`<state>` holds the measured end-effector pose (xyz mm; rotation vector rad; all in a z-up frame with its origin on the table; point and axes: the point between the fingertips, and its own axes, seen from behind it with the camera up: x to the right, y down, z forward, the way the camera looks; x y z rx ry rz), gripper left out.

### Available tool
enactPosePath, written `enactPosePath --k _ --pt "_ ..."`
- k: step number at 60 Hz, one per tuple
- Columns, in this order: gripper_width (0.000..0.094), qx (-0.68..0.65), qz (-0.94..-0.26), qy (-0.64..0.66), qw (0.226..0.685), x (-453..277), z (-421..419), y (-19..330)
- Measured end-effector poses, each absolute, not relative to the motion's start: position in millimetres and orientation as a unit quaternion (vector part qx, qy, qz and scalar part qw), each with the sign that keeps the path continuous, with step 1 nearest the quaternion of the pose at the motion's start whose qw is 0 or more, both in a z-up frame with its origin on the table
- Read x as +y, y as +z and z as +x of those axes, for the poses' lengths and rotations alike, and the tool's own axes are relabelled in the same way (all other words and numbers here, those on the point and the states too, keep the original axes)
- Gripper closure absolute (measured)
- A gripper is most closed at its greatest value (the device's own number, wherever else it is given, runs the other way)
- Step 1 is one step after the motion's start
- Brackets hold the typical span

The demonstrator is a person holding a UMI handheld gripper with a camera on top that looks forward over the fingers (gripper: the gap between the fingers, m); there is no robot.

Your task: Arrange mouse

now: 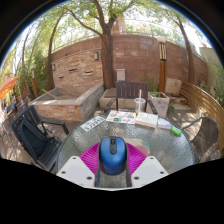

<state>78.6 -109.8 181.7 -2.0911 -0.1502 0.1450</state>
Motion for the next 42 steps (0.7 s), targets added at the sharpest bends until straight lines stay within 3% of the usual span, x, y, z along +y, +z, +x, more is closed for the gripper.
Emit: enactPosePath --k 4,8,15,22,25,31,34,36,39,40,42 --pt "0.0581 -0.054 -0.85 0.059 0.521 -64 84 207" --pt "0.0582 -0.045 -0.847 0.048 0.527 -23 95 200" --pt "0.0583 -0.035 -0.874 0.029 0.483 28 106 130" --pt "0.0578 -0.028 -0.905 0.011 0.424 37 121 40" --pt "0.0556 -0.024 -0.915 0.006 0.403 37 126 19" --pt "0.0477 -0.024 -0.926 0.03 0.374 36 121 -13" --pt "0.0435 -0.025 -0.926 0.027 0.375 36 122 -10" --pt "0.0352 -0.027 -0.925 0.018 0.378 35 126 -6" --pt "0.0111 -0.033 -0.923 0.011 0.384 32 126 5" --pt "0.0068 -0.034 -0.921 0.011 0.388 31 125 10" --pt "0.0116 -0.036 -0.919 0.01 0.392 26 123 23"
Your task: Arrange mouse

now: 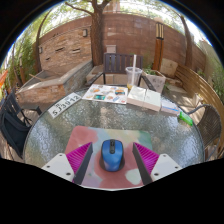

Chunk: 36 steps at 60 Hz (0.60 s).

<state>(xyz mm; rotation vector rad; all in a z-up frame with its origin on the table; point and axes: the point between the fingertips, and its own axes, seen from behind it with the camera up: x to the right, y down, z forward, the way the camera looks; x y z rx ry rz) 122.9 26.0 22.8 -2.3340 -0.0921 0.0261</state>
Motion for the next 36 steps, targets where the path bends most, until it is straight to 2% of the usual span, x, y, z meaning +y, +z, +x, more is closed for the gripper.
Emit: enactPosePath --k 4,20,25,36 --pt "0.0072 -0.038 -0.914 0.002 0.405 14 123 49" --pt "0.0083 -0.031 -0.899 -0.021 0.436 -89 112 148" --pt "0.0084 -0.024 -0.897 -0.031 0.44 -127 109 166" --pt "0.0087 -0.006 -0.893 -0.052 0.446 -199 104 183"
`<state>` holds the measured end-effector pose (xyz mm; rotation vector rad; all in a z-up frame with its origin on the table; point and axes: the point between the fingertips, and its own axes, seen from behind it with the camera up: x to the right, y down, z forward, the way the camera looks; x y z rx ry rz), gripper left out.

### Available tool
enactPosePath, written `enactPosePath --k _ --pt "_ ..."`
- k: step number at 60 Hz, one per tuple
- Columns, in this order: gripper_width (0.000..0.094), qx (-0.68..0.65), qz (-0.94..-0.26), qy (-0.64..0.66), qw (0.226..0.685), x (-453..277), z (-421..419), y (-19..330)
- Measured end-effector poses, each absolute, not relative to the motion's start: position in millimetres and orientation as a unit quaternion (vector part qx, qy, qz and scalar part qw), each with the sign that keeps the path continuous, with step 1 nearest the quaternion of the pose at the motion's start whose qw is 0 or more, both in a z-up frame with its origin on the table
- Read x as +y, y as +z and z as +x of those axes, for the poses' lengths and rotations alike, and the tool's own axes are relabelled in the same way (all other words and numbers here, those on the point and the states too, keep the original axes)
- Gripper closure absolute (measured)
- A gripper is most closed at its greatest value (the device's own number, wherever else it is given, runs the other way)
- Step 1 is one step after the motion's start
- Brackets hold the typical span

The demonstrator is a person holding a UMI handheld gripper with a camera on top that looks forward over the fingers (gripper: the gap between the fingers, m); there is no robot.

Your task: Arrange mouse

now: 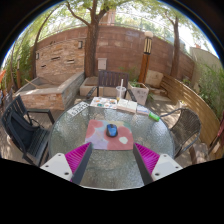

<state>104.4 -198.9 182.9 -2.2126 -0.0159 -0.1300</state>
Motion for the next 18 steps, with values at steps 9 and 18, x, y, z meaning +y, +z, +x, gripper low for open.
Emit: enactPosePath --k 9,18 --pt "0.0085 -0.005 -0.893 -0.058 0.447 -241 96 189" --pt "0.0085 -0.003 -0.889 -0.061 0.453 -251 92 197"
